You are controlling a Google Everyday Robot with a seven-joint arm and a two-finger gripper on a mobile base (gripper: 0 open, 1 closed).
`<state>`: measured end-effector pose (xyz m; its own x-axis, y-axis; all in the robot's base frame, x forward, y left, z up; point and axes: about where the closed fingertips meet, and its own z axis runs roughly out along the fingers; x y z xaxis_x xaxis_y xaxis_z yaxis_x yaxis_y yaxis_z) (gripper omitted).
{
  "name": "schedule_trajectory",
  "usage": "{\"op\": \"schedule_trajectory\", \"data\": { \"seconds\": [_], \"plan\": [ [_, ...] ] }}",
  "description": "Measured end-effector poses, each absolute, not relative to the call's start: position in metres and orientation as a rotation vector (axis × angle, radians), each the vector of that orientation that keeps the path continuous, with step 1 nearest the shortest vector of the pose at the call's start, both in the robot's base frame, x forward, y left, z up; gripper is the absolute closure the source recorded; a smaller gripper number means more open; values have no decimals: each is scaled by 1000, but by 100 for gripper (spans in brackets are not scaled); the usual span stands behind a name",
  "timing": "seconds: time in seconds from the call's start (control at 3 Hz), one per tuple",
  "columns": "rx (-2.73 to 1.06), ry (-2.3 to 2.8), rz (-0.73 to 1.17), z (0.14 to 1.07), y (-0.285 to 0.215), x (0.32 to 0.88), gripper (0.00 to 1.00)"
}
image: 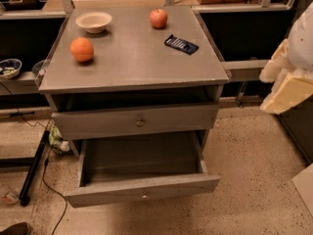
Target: Close middle drawer
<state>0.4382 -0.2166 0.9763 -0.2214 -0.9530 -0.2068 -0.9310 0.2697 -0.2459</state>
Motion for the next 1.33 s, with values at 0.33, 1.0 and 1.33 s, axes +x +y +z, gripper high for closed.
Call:
{"op": "schedule_trajectory", "data": {
  "seconds": [0.33, 1.0, 1.33],
  "plan": [
    [-1722, 2229, -97, 978, -216, 438, 79],
    [-1704, 2255, -104, 952, -210, 438, 100],
    [-1677, 2292, -90, 887, -200, 441, 100]
  ]
}}
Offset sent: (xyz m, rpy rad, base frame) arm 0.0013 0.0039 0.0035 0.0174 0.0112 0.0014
